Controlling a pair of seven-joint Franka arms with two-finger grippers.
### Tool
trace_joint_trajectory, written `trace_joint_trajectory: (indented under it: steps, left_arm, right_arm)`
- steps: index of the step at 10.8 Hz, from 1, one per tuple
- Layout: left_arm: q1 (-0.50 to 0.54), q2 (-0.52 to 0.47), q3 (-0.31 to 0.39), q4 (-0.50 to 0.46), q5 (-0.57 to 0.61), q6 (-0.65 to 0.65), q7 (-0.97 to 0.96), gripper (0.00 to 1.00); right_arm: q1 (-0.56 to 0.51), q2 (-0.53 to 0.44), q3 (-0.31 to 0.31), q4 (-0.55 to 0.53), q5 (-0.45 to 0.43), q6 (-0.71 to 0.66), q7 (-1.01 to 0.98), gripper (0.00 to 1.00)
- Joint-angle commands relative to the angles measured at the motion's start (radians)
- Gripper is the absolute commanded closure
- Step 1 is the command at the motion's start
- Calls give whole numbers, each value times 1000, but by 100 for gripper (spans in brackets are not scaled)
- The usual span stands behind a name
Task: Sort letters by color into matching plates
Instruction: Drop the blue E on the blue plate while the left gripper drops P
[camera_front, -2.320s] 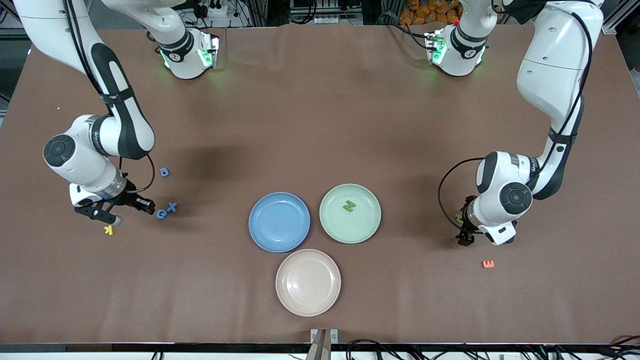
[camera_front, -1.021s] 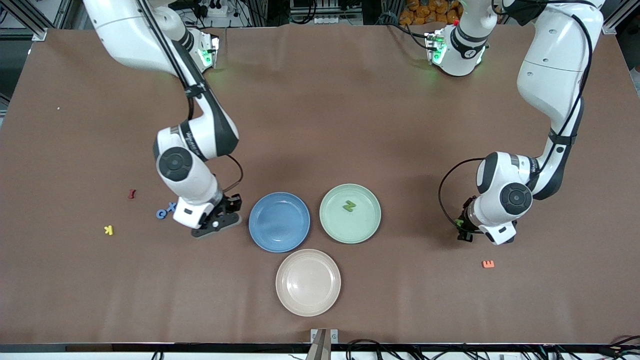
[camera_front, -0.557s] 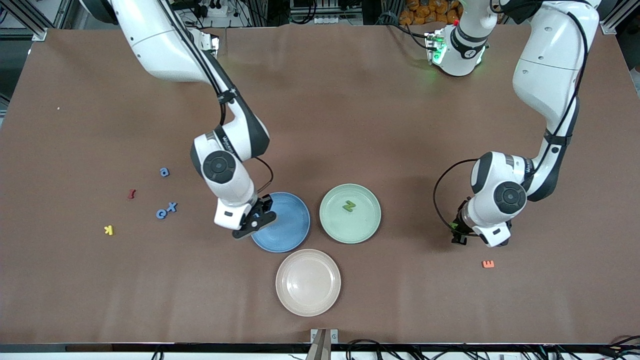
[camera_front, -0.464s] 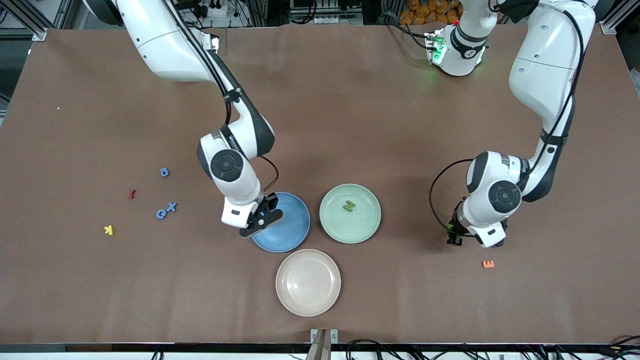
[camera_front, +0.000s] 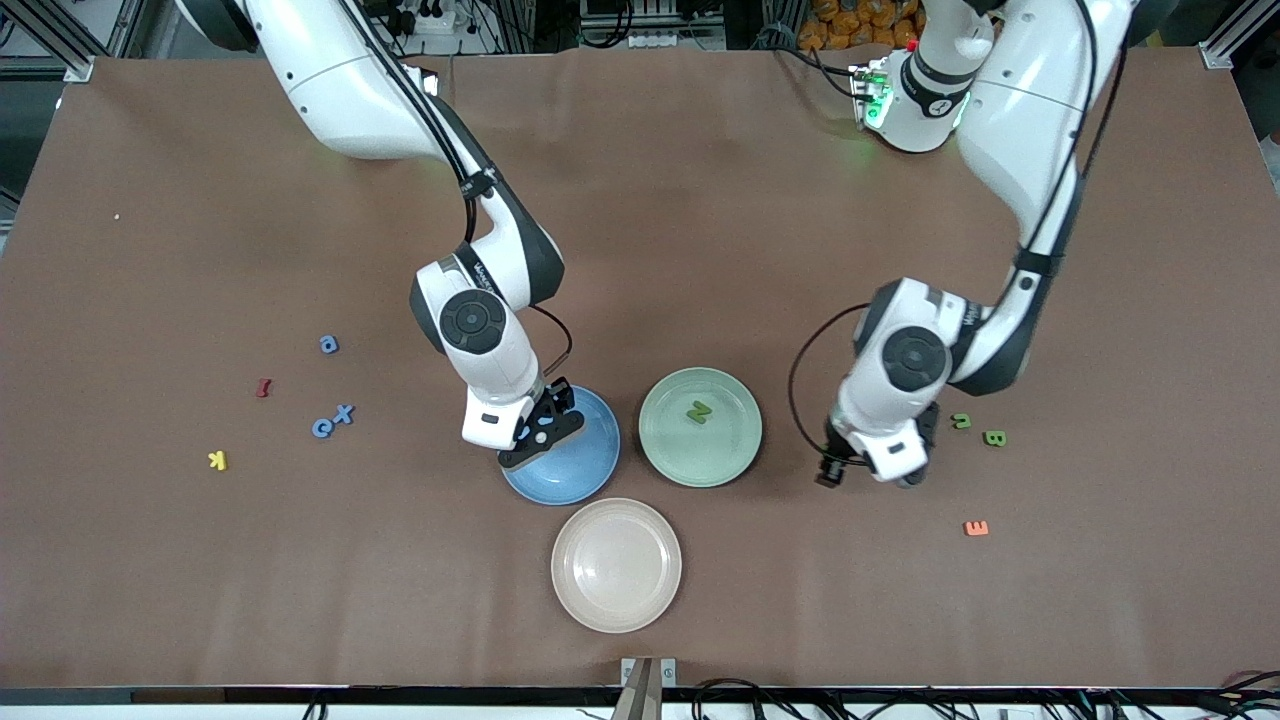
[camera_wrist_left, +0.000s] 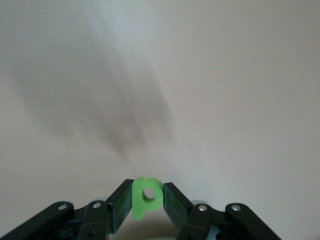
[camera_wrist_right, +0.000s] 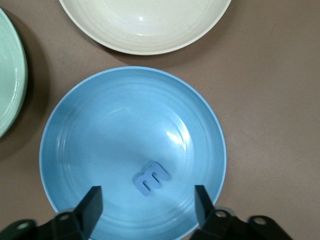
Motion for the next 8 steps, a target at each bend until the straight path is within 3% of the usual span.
trace_joint_trajectory:
  steps: [1, 5, 6, 7, 8]
  left_arm:
    - [-112, -7, 12, 37, 3, -3, -75, 100]
    - [-158, 17, -1, 69, 9, 13, -64, 100]
    - [-158, 22, -1, 69, 9, 13, -63, 73]
    - [-162, 28, 1, 69, 15, 13, -49, 1]
    - [-184, 28, 1, 69, 14, 13, -17, 0]
  right_arm:
    - [-21, -4, 2, 22, -1, -16, -3, 0]
    - [-127, -71, 1, 12, 6, -82, -143, 0]
    - [-168, -99, 2, -3, 12, -115, -192, 0]
    - [-213, -139, 2, -29, 14, -149, -253, 0]
    - [-265, -185, 2, -71, 16, -166, -298, 0]
